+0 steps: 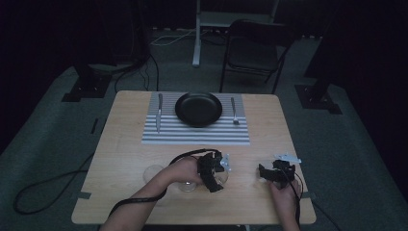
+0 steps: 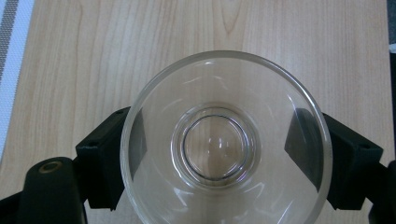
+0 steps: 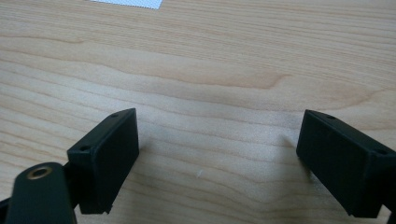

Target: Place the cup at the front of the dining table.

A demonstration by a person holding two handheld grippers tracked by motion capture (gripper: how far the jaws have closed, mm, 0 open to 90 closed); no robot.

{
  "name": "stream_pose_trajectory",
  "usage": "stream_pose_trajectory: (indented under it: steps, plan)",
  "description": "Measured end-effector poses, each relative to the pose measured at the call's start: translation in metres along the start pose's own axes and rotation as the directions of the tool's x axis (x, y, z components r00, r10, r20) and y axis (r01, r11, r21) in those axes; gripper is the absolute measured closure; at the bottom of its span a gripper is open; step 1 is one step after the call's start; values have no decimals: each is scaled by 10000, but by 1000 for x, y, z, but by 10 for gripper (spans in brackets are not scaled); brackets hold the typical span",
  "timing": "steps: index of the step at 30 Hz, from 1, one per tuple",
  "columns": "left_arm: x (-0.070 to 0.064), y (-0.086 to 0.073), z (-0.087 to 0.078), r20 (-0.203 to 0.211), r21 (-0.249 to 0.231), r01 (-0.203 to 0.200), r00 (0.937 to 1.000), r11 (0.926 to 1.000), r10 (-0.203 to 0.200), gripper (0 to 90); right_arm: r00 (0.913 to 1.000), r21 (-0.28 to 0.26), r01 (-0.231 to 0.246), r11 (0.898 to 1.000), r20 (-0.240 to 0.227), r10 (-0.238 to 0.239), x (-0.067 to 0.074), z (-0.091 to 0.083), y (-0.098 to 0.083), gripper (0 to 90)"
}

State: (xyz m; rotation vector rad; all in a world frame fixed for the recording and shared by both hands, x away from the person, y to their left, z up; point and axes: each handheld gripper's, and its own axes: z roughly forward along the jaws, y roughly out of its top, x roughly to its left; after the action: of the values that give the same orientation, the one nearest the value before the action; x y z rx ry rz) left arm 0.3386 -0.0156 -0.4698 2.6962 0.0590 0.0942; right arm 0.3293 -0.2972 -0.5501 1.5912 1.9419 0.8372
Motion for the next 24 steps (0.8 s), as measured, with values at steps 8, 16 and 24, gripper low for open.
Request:
stream_pose_trajectory:
  steps: [8,16,24]
  plan:
    - [3,1,-1,-228,82,-125,9997,9999,127,184,10000,2,-3,10000,-1,3,0,0,0,125]
    - [10,1,-7,-473,-104,47,9989,9999,-52,184,10000,5,3,10000,3,-3,0,0,0,125]
    - [27,-9,-6,-423,-53,636,9971,9980,-637,184,10000,9,2,10000,4,-2,0,0,0,125]
